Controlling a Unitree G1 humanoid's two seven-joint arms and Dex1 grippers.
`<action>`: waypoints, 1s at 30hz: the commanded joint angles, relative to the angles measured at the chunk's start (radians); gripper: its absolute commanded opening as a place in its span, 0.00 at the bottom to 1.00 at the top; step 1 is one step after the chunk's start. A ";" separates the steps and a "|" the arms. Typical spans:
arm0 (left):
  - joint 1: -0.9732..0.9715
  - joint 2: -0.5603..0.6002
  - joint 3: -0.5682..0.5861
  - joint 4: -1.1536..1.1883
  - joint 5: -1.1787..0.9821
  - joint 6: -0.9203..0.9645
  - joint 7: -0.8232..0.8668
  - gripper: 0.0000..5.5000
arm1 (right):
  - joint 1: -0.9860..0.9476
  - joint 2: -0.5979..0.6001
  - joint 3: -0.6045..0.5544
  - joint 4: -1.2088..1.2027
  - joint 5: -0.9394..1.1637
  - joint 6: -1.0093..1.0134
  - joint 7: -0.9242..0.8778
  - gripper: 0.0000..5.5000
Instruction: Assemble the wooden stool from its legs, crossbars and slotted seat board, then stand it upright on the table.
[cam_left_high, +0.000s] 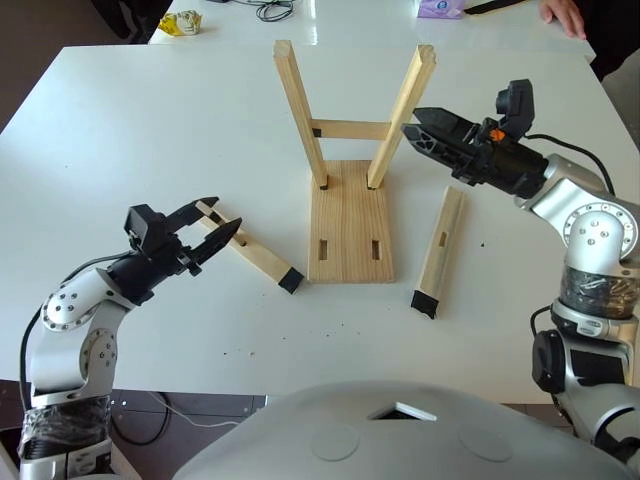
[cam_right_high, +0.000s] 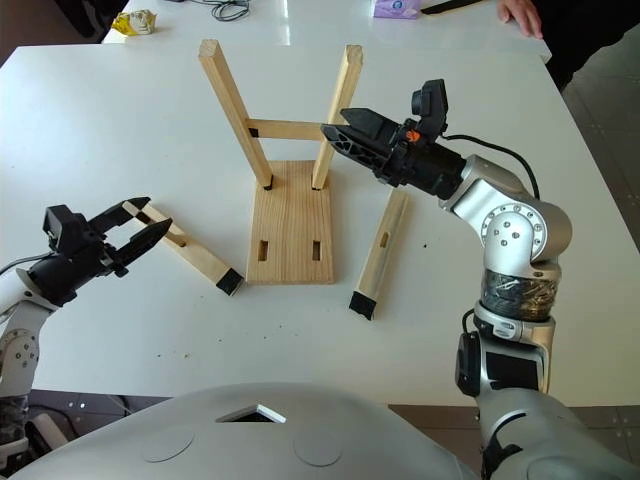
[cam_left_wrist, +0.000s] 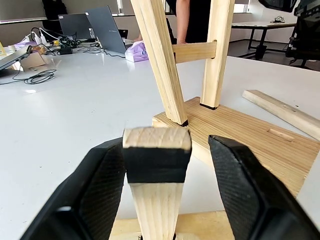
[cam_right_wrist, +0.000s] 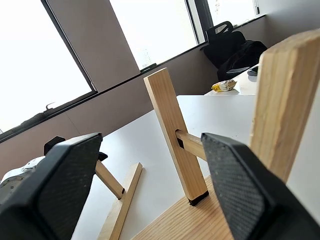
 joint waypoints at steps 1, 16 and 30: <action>0.017 -0.015 0.040 -0.070 -0.019 0.037 0.064 0.52 | 0.031 0.014 -0.019 -0.031 0.020 -0.021 -0.037 0.66; -0.093 -0.195 0.031 -0.300 -0.043 0.088 0.471 0.52 | -0.019 0.016 0.002 0.001 0.049 -0.020 -0.057 0.66; -0.218 -0.235 -0.054 -0.209 0.059 0.095 0.540 0.52 | -0.020 0.057 0.033 -0.002 0.046 -0.053 -0.084 0.66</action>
